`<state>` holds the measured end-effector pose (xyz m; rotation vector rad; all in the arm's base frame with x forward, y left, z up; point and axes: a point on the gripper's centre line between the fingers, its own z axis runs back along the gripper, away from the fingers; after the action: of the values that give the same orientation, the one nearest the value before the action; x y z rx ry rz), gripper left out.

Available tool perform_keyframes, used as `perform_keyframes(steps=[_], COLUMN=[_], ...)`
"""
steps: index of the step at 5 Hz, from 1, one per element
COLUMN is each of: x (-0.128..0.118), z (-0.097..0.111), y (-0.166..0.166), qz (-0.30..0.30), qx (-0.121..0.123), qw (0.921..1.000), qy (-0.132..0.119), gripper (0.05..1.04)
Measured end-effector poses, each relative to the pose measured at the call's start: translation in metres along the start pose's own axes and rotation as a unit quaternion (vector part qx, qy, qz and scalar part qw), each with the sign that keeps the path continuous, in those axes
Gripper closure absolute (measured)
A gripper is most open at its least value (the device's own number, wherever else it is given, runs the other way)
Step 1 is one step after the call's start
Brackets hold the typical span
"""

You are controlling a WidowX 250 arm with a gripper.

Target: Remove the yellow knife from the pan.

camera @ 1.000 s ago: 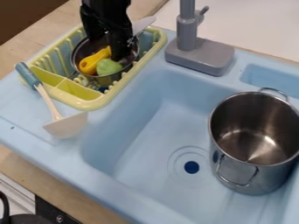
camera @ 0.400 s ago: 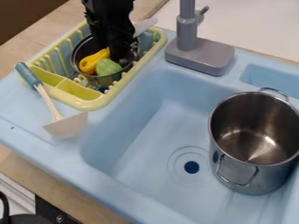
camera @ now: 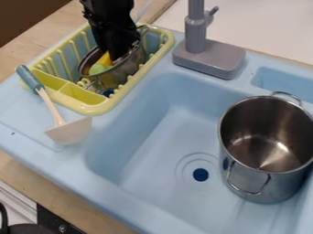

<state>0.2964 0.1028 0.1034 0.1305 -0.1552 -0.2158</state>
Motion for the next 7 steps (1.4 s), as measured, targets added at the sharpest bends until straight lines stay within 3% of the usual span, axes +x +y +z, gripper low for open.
perform_keyframes(steps=[2,3,4,7], x=[-0.002,-0.005,-0.007,-0.011], z=[0.007,0.021,0.037,0.063], y=[-0.002,-0.006,-0.006,-0.018], qz=[0.005,0.012,0.021,0.018], qx=[0.017,0.04,0.059,0.081], qw=[0.9998,0.9991,0.998,0.9961], qy=[0.006,0.001,-0.006,-0.028], gripper=[0.847,0.916,0.924,0.925])
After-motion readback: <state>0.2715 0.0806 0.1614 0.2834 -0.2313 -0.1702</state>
